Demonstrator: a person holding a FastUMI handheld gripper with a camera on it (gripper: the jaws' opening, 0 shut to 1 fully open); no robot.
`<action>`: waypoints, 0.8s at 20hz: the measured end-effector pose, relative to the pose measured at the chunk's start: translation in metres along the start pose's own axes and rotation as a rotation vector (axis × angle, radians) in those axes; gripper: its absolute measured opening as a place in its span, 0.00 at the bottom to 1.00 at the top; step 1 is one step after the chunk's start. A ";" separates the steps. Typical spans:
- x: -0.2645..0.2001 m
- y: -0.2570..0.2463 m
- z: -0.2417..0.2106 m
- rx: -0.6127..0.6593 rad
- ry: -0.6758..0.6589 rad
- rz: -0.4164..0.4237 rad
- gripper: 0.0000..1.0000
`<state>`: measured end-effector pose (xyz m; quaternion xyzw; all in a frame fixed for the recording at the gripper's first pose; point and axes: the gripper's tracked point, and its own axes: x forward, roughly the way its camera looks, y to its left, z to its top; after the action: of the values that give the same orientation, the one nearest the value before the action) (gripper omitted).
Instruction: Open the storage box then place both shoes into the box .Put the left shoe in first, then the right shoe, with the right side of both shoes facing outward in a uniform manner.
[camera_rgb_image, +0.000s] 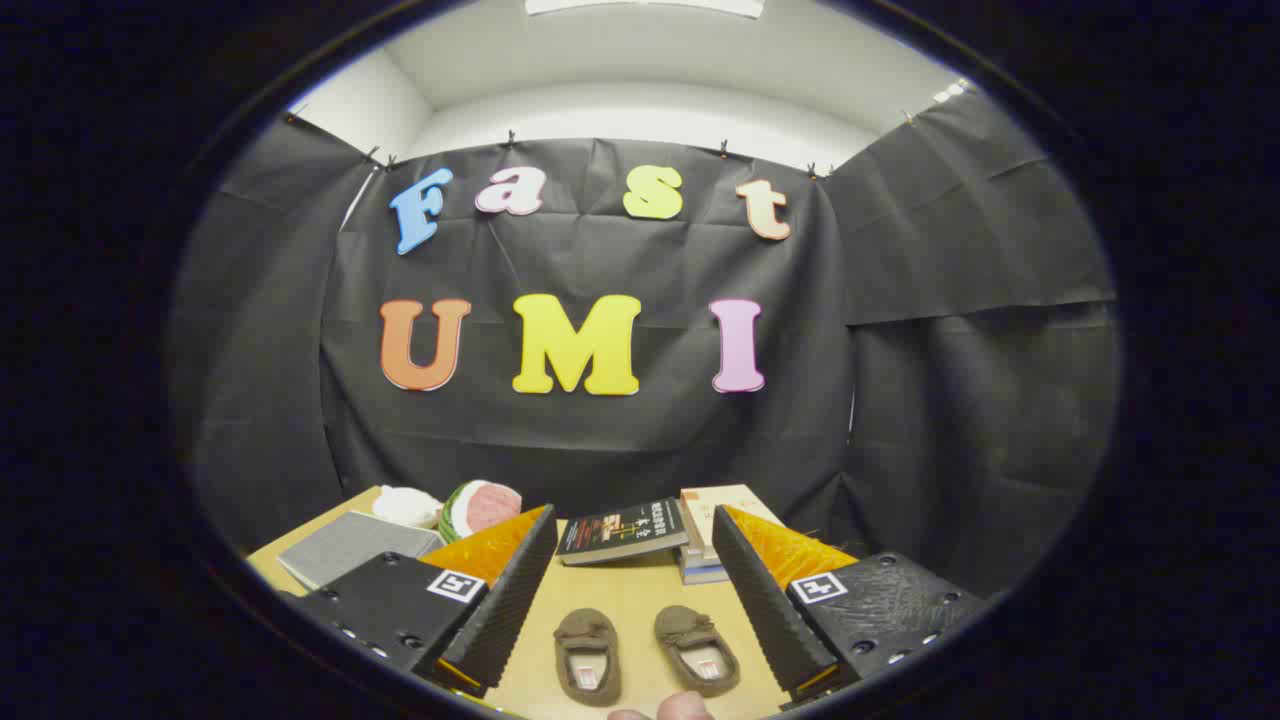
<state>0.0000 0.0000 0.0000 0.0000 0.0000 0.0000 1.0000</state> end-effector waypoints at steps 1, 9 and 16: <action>0.000 -0.001 0.000 -0.001 0.003 0.005 0.95; 0.001 0.002 0.001 -0.037 0.010 0.072 0.95; 0.007 0.011 0.007 -0.054 0.002 0.118 0.95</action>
<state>0.0071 0.0115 0.0067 -0.0269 0.0012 0.0591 0.9979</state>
